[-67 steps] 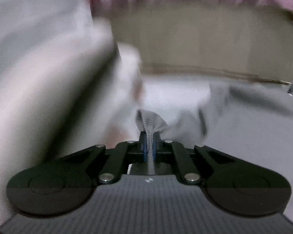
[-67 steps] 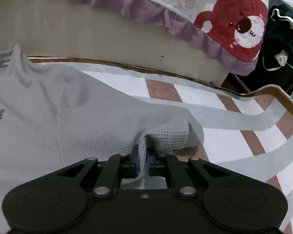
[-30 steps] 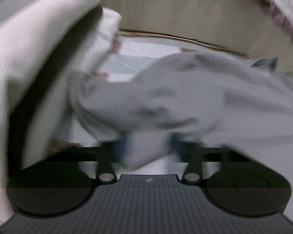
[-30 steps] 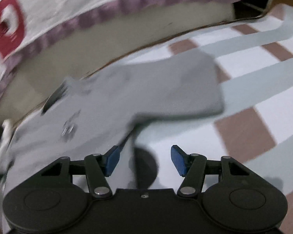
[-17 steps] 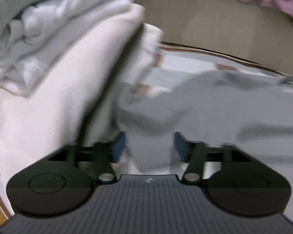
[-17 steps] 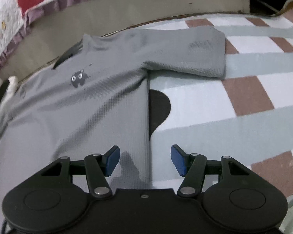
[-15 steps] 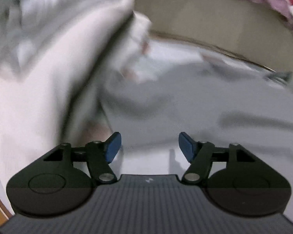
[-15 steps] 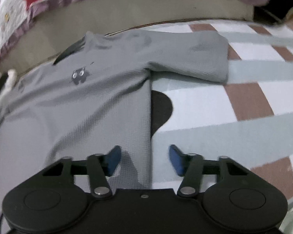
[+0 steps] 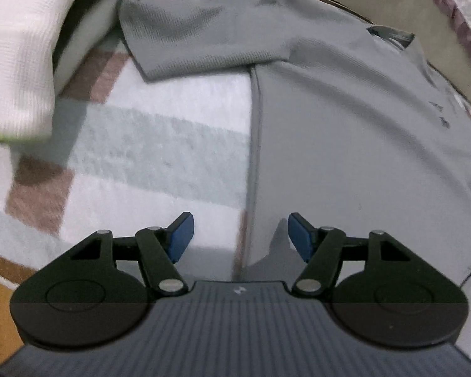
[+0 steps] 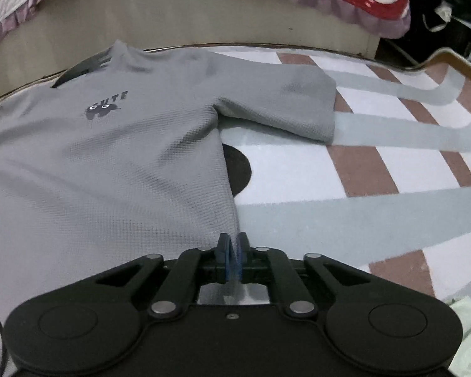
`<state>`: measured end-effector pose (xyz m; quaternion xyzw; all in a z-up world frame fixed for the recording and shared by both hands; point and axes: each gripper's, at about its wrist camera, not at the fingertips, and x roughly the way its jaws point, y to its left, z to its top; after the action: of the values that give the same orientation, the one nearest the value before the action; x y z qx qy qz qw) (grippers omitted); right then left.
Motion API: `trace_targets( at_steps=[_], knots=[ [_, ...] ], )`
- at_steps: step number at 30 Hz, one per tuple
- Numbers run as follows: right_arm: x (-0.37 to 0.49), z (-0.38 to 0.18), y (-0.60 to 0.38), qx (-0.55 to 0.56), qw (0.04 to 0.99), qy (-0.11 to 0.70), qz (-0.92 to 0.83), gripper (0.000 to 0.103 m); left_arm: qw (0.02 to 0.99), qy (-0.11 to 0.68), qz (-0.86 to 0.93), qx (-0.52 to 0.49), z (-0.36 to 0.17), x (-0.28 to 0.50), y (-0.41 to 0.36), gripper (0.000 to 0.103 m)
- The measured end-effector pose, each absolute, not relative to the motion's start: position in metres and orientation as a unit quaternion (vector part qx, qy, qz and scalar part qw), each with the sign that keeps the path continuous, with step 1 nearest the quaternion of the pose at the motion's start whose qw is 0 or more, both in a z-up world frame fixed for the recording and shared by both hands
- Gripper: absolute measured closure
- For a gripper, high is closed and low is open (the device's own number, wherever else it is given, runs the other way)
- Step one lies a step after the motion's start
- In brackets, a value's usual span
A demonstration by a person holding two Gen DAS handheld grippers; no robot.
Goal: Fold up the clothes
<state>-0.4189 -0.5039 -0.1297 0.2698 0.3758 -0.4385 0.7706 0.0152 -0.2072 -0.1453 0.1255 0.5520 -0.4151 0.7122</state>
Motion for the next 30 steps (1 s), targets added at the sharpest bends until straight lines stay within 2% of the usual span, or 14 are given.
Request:
trace_targets(
  at_steps=[2,6,8,11,13,15,16,17,18,25,30],
  knots=[
    [-0.434,-0.128,-0.508,0.327,0.769,0.363,-0.412,0.077,0.703,0.557,-0.426,0.12,-0.146,0.01,-0.202,0.035],
    [-0.467,-0.126,-0.501,0.421,0.766,0.358,-0.327,0.072,0.687,0.581,-0.424,0.1,-0.146,0.0,-0.19,0.034],
    [-0.478,-0.128,-0.494,0.446,0.76,0.363,-0.303,0.056,0.682,0.599,-0.413,0.082,-0.147,-0.003,-0.183,0.032],
    [-0.479,-0.133,-0.48,0.44,0.763,0.377,-0.287,0.05,0.68,0.602,-0.412,0.071,-0.149,-0.009,-0.178,0.03],
    [-0.476,-0.138,-0.476,0.44,0.771,0.364,-0.283,0.047,0.677,0.604,-0.416,0.065,-0.15,-0.012,-0.177,0.018],
    [-0.474,-0.14,-0.477,0.438,0.777,0.348,-0.288,0.047,0.675,0.599,-0.424,0.075,-0.15,-0.017,-0.181,0.014],
    [-0.472,-0.14,-0.478,0.434,0.783,0.34,-0.289,0.059,0.675,0.594,-0.429,0.083,-0.149,-0.021,-0.183,0.015],
    [-0.469,-0.139,-0.478,0.428,0.789,0.332,-0.289,0.084,0.674,0.59,-0.435,0.09,-0.148,-0.024,-0.184,0.034],
    [-0.467,-0.137,-0.477,0.425,0.796,0.326,-0.284,0.095,0.673,0.587,-0.44,0.091,-0.147,-0.026,-0.183,0.1],
    [-0.479,-0.098,-0.473,0.399,0.824,0.291,-0.277,0.098,0.719,0.545,-0.43,0.021,-0.106,-0.03,-0.139,0.101],
    [-0.477,-0.103,-0.464,0.353,0.816,0.363,-0.279,0.098,0.716,0.558,-0.418,0.036,-0.114,-0.04,-0.135,0.101]
  ],
)
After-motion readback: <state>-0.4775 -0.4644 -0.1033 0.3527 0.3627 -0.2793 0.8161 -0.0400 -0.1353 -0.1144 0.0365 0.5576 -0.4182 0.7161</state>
